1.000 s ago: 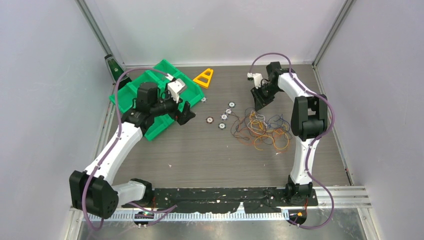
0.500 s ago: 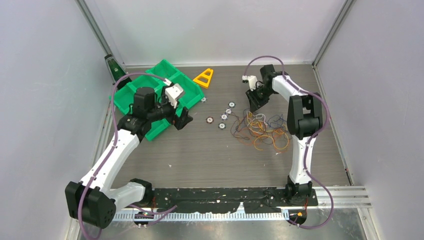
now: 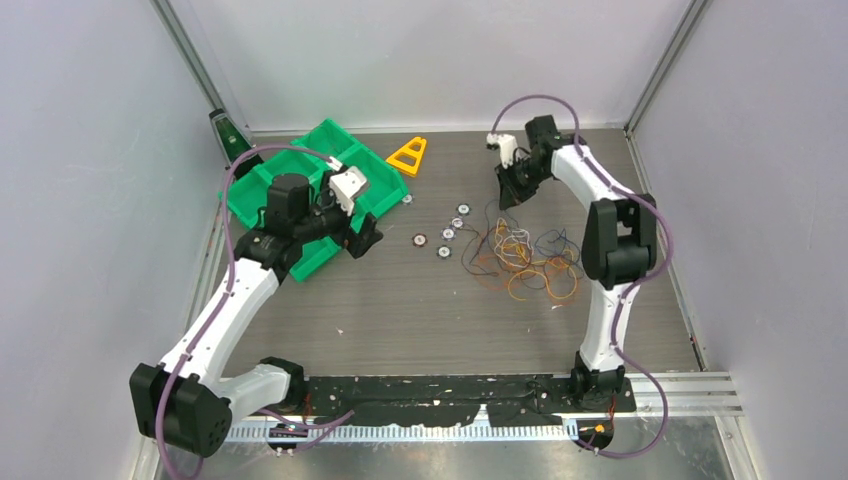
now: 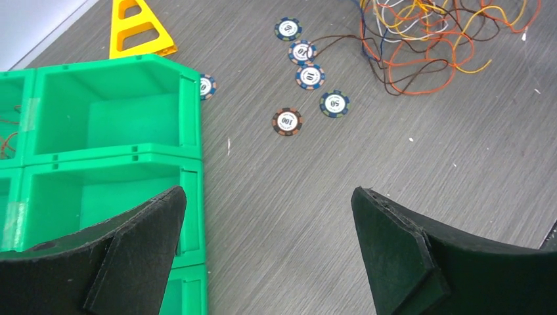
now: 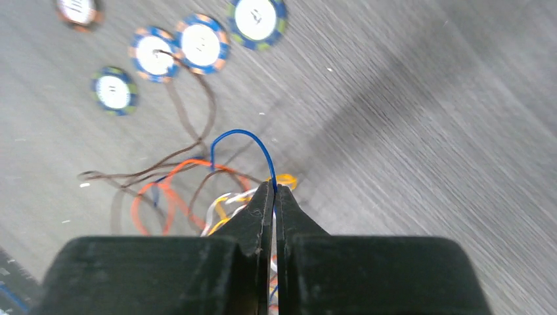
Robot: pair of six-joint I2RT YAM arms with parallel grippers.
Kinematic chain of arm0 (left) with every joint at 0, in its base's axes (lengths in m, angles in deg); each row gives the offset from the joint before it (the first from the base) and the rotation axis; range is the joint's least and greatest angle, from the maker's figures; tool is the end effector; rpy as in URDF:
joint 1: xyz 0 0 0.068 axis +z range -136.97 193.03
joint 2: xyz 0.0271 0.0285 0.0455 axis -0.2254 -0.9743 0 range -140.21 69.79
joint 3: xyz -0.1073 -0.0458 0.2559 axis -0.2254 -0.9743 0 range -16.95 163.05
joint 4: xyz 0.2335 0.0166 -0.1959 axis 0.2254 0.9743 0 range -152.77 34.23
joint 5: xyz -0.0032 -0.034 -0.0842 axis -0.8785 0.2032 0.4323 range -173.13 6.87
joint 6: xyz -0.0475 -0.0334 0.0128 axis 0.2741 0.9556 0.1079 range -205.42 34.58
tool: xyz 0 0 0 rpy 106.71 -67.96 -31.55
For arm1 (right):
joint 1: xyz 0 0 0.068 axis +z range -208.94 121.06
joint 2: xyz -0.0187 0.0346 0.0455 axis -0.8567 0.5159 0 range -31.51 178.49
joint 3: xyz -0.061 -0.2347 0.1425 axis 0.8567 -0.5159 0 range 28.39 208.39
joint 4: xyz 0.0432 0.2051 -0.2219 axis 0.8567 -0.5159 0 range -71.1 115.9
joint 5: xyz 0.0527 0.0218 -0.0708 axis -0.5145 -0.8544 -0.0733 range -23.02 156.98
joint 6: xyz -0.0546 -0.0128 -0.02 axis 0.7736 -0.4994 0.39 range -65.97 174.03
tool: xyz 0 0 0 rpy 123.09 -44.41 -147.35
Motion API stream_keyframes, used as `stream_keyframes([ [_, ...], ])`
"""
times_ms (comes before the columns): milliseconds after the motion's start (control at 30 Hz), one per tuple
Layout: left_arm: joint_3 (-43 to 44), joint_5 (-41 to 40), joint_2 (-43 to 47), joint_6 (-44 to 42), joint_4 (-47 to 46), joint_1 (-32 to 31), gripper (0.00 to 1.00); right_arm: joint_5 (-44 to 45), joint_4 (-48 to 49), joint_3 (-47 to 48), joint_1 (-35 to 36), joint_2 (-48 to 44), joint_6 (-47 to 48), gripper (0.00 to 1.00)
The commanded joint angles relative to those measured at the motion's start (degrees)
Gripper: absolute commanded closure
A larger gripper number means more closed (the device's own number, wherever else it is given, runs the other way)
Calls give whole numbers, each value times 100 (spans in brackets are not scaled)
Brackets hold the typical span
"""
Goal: Untangle the cables
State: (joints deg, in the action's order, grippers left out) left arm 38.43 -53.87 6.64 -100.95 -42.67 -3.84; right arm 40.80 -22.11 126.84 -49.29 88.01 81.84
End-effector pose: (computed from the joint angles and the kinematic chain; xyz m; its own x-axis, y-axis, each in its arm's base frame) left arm 0.2737 -0.1052 0.3245 -0.2526 0.3207 -0.9129 0.7621 0.6473 0.0165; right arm 0.4780 0.1008 0.1964 -0.6717 -0.5390 -0.5081 -0.7001 0.6861 0.1977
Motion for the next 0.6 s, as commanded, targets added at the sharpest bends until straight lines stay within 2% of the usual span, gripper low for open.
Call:
stream_keyframes([
  [0, 554, -367, 130, -63, -130, -10, 0, -973, 30, 714, 40, -1506, -416, 95],
  [100, 998, -247, -16, -85, -57, -10, 0, -1399, 185, 1352, 62, -1930, -869, 95],
  [233, 1697, 922, -386, 12, -172, -10, 0, -1775, 831, 2046, 174, -2353, -2001, 95],
  [367, 1973, 1707, -904, 1092, -1284, -106, 0, -1787, 1561, 2687, 287, -2433, -2985, 95],
  [567, 2388, 1716, -1845, 2080, -2618, -671, 0, -1727, 2294, 3875, 428, -2254, -4138, 94],
])
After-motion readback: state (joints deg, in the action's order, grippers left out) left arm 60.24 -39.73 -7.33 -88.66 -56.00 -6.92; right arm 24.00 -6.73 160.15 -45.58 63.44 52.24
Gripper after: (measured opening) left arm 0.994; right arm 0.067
